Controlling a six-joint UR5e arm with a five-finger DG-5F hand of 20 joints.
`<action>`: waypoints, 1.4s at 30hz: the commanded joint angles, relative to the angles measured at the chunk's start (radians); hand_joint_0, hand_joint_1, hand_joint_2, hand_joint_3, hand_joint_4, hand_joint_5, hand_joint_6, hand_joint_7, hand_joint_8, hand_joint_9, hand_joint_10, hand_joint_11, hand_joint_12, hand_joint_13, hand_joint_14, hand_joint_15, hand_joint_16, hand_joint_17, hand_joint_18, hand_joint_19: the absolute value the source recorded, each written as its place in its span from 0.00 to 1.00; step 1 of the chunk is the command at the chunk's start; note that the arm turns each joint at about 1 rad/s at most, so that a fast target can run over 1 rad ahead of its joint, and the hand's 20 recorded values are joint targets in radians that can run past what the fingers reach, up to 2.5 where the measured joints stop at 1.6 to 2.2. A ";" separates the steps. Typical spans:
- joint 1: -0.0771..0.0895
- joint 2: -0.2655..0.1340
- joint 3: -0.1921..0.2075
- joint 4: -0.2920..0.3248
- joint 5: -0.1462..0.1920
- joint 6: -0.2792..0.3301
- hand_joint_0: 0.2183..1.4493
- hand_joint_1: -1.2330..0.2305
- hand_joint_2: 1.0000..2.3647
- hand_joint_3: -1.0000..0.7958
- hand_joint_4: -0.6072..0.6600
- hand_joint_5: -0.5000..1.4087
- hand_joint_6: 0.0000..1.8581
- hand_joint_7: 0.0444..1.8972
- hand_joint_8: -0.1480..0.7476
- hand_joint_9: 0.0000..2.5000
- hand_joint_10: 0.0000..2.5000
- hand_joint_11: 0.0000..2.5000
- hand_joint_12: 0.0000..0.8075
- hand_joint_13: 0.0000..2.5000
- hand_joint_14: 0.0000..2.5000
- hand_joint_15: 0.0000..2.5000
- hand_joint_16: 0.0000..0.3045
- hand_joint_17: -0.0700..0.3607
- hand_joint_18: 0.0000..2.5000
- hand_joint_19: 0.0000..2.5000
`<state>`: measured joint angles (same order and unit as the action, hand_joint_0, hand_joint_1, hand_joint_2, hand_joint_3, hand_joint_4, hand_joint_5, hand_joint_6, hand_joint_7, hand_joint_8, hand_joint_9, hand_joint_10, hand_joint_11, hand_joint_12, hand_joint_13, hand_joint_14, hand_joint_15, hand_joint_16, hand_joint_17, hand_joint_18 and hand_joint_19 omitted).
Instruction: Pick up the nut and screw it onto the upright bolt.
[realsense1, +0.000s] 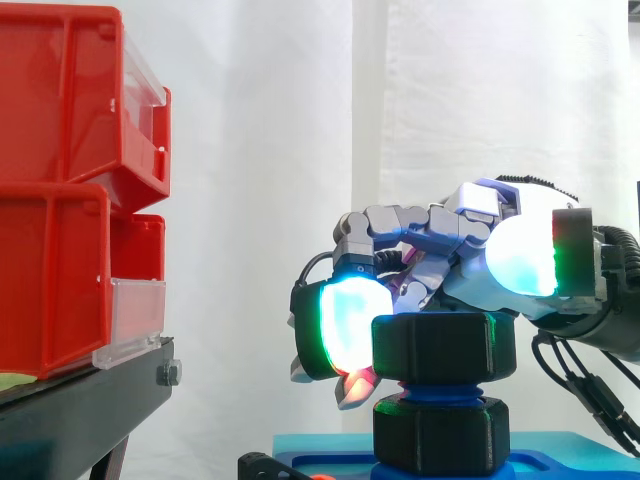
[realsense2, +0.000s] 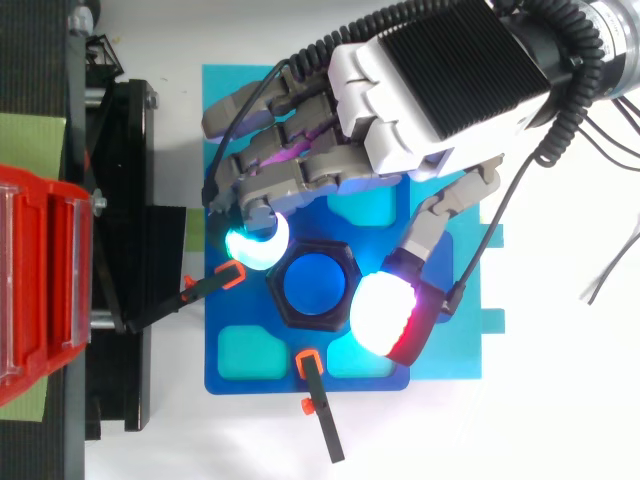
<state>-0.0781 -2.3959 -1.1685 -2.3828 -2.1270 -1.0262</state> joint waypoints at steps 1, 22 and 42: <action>-0.002 0.000 0.000 0.002 -0.002 0.003 0.24 0.70 0.00 0.28 0.62 0.29 0.27 0.75 0.41 0.42 0.00 0.00 0.24 0.31 0.00 0.00 0.05 0.24 0.19 0.00; -0.032 0.018 0.061 -0.070 -0.056 0.003 0.24 0.69 0.00 0.28 0.53 0.31 0.29 0.73 0.30 0.59 0.00 0.00 0.19 0.40 0.00 0.00 0.04 0.22 0.29 0.00; -0.040 0.113 0.095 -0.162 -0.048 -0.022 0.23 0.72 0.00 0.28 0.62 0.29 0.27 0.69 0.44 0.58 0.00 0.00 0.25 0.39 0.00 0.00 0.05 0.24 0.28 0.00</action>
<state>-0.1222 -2.2903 -1.0952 -2.5396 -2.1797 -1.0530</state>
